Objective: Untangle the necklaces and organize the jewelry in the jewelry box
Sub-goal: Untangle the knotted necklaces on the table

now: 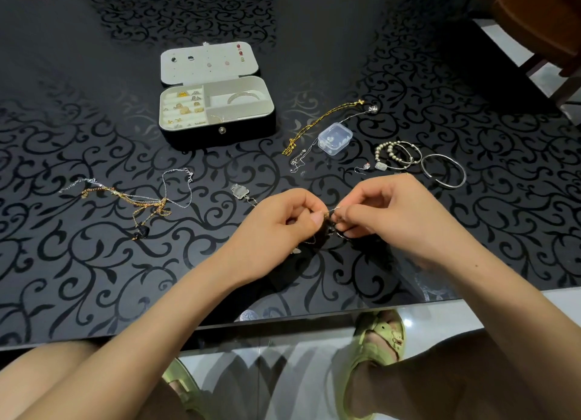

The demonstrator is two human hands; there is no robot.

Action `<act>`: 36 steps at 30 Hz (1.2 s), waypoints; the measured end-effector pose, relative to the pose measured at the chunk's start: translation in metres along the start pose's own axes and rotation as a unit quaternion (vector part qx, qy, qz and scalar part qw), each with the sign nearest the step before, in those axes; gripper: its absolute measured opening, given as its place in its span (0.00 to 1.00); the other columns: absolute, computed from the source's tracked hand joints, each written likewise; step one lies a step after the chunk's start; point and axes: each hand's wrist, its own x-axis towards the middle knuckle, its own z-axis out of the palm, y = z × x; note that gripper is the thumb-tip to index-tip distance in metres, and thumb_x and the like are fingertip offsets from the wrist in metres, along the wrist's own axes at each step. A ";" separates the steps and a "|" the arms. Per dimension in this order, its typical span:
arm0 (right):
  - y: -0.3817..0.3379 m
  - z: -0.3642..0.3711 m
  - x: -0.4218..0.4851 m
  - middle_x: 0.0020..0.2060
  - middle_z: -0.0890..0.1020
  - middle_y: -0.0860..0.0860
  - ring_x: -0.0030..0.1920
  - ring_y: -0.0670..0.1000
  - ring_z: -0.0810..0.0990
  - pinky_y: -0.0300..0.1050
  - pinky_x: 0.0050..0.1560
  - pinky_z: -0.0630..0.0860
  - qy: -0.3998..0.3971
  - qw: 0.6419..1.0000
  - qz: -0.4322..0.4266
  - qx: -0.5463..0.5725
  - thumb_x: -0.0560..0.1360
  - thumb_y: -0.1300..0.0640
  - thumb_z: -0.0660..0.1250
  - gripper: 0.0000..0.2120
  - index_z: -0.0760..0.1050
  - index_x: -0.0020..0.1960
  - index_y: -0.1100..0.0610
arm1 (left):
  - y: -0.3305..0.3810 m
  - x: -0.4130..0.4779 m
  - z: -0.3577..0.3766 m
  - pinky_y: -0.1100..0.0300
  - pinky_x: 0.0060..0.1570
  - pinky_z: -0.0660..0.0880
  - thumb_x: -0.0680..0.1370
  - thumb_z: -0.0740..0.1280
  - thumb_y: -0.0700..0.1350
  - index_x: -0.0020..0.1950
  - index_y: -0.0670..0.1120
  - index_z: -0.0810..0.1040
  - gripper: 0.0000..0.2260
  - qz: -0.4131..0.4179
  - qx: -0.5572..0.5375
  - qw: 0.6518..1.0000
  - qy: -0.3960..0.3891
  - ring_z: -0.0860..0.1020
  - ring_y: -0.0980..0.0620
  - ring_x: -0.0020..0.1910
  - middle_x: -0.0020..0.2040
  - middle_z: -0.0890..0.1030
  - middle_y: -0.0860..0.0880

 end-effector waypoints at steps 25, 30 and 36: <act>0.000 -0.003 0.000 0.35 0.78 0.46 0.35 0.50 0.75 0.43 0.40 0.73 0.027 0.983 -0.150 -0.098 0.70 0.68 0.67 0.13 0.75 0.37 0.50 | 0.003 -0.001 -0.002 0.51 0.45 0.67 0.71 0.66 0.48 0.39 0.49 0.81 0.06 -0.027 -0.087 0.996 -0.002 0.73 0.46 0.39 0.40 0.80 0.38; 0.001 -0.003 -0.003 0.39 0.80 0.47 0.43 0.50 0.78 0.51 0.49 0.74 0.024 0.974 -0.161 -0.159 0.69 0.68 0.65 0.18 0.76 0.33 0.44 | 0.005 -0.003 -0.002 0.54 0.40 0.64 0.70 0.66 0.50 0.38 0.47 0.81 0.08 -0.025 -0.079 0.997 -0.004 0.68 0.47 0.35 0.35 0.75 0.36; 0.000 0.005 -0.008 0.40 0.81 0.45 0.47 0.48 0.78 0.50 0.52 0.74 0.043 0.964 -0.178 -0.192 0.67 0.52 0.65 0.04 0.79 0.37 0.49 | 0.005 -0.003 -0.001 0.61 0.32 0.61 0.72 0.64 0.48 0.37 0.45 0.80 0.10 -0.024 -0.067 0.997 0.011 0.64 0.53 0.29 0.27 0.69 0.53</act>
